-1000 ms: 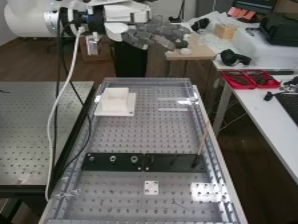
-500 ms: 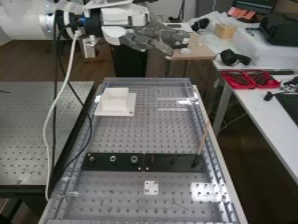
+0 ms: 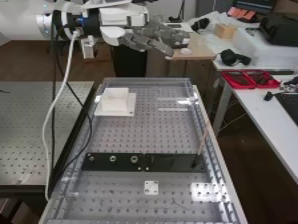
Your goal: Grab the paper clip and place it in the clear container
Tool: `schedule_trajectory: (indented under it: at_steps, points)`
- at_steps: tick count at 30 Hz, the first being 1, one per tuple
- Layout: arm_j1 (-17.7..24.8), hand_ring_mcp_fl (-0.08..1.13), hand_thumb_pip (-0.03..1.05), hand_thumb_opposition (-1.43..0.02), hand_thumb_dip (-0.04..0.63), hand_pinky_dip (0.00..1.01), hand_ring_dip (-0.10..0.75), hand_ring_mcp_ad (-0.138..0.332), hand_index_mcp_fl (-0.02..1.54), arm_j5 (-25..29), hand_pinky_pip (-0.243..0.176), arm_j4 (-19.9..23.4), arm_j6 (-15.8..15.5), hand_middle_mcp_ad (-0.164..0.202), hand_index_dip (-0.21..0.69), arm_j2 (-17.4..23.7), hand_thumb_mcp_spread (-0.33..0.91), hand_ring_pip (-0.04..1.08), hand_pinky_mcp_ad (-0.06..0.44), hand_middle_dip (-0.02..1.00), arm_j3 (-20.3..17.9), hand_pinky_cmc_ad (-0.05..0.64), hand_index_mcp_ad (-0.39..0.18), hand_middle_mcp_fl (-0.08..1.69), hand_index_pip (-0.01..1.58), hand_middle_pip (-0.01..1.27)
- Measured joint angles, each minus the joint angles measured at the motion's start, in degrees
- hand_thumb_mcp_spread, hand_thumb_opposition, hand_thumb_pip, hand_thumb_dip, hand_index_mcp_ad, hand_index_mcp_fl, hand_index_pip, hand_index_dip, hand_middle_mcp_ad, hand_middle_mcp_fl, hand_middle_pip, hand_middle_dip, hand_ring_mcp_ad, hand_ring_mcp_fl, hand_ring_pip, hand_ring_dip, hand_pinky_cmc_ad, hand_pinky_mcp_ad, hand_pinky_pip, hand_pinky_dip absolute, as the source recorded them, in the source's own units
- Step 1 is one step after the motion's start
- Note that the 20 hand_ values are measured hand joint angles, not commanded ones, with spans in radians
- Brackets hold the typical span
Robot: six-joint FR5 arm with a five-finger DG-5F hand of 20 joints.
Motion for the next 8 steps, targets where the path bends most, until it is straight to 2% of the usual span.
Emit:
schedule_trajectory:
  at_steps: [8]
  points:
    - [-0.16,0.00,0.50,-0.76,0.260,0.35,0.099,0.098,0.37,-0.29,-0.059,-0.42,0.04,0.002,0.209,-0.36,0.40,0.10,0.297,0.20,0.45,0.377,-0.155,0.16,0.23,0.13]
